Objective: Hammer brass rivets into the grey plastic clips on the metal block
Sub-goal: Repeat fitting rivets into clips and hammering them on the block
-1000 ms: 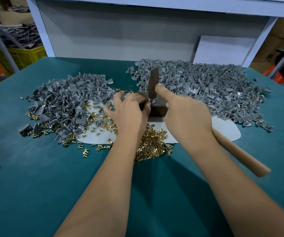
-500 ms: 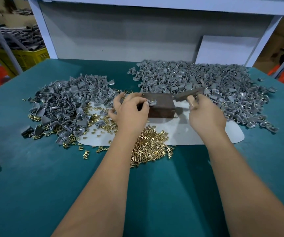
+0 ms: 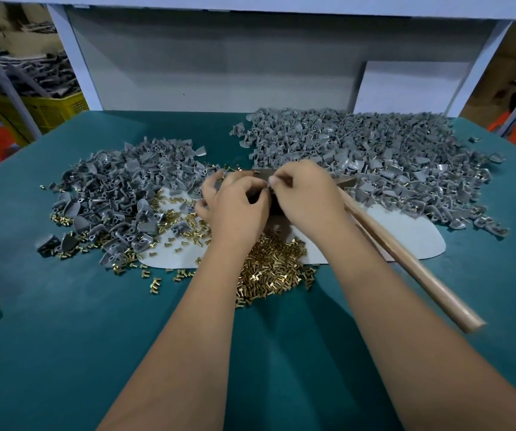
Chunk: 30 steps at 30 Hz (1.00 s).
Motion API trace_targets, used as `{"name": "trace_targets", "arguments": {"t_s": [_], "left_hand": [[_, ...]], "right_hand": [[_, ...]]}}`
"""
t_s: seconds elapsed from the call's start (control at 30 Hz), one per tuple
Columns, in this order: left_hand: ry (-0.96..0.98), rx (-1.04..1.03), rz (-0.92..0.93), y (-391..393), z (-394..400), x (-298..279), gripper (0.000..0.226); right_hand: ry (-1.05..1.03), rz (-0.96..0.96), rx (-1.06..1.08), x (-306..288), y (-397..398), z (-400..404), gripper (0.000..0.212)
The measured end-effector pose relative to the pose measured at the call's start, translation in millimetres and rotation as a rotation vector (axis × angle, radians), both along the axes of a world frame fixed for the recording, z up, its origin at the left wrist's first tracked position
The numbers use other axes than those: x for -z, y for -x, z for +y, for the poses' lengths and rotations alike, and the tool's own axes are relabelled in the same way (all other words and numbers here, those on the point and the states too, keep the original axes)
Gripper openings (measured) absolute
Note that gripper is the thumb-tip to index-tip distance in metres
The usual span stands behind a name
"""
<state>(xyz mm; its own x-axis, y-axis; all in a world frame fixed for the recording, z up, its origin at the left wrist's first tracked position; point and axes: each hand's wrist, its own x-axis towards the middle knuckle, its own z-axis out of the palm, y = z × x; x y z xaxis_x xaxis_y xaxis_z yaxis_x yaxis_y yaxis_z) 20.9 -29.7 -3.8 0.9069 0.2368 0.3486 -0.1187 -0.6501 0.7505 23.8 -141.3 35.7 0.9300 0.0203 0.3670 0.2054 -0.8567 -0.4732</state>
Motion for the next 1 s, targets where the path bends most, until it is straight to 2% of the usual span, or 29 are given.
{"name": "trace_targets", "arguments": {"t_s": [0.3,0.6,1.0], "left_hand": [[-0.001,0.012,-0.002,3,0,-3,0.007],[0.08,0.0,0.031,5,0,-6,0.023],[0.063,0.002,0.061,9,0,-7,0.017]], "right_hand": [[-0.127,-0.01,0.039,8,-7,1,0.016],[-0.011,-0.149,0.092,17,-5,10,0.013],[-0.197,-0.208,0.04,25,2,7,0.016]]}}
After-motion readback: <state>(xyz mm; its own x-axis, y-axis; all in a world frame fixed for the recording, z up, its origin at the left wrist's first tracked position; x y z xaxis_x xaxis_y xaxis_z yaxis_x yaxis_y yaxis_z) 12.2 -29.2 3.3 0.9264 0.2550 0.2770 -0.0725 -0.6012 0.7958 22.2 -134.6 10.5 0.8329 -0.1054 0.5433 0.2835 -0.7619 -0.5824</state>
